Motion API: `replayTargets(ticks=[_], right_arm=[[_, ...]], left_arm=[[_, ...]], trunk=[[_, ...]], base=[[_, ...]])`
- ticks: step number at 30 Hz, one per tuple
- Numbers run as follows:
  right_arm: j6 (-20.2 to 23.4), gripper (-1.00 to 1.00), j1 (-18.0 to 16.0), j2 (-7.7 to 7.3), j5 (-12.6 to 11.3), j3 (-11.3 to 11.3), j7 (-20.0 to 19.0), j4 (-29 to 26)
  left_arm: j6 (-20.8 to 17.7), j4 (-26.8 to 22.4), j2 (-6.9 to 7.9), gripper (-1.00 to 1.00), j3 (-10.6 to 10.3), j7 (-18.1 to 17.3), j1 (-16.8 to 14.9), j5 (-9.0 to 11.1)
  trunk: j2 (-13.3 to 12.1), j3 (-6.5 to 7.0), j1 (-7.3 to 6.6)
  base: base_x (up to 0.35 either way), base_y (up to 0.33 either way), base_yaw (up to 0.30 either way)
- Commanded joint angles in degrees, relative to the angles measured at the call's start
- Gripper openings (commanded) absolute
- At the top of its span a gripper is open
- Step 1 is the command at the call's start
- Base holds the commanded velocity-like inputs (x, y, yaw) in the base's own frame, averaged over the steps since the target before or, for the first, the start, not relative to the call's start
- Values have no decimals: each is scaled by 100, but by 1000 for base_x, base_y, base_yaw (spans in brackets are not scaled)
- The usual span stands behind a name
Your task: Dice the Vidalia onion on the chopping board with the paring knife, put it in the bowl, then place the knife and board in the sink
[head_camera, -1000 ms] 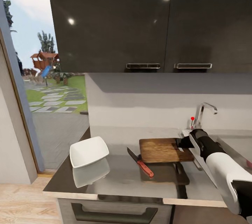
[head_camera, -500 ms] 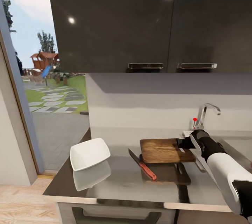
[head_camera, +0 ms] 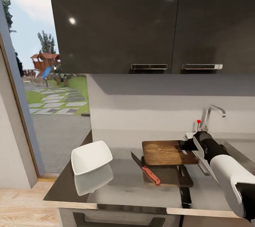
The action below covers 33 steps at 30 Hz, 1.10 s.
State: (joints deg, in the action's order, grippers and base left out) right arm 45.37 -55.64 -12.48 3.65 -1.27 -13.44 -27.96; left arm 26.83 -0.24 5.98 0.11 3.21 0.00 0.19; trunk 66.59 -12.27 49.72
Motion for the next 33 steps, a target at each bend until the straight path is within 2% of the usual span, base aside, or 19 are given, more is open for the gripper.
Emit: replayTargets(ticks=[1,13,18,33], right_arm=[[25,-100,-2,1,31,-17,-41,-8],[25,-100,-1,-7,31,-31,-43,-8],[25,-100,0,-64,31,-68,-45,-8],[25,-100,-1,-113,18,-77,-54,-8]], left_arm=[[16,-2,0,100,-3,13,0,0],[16,-2,0,100,-3,13,0,-1],[16,-2,0,100,-3,13,0,-1],[16,-2,0,100,-3,13,0,-1]], trunk=[[4,-6,0],[4,-6,0],[4,-14,0],[4,-136,0]], base=[[0,0,0],[0,0,0],[0,0,0],[0,0,0]])
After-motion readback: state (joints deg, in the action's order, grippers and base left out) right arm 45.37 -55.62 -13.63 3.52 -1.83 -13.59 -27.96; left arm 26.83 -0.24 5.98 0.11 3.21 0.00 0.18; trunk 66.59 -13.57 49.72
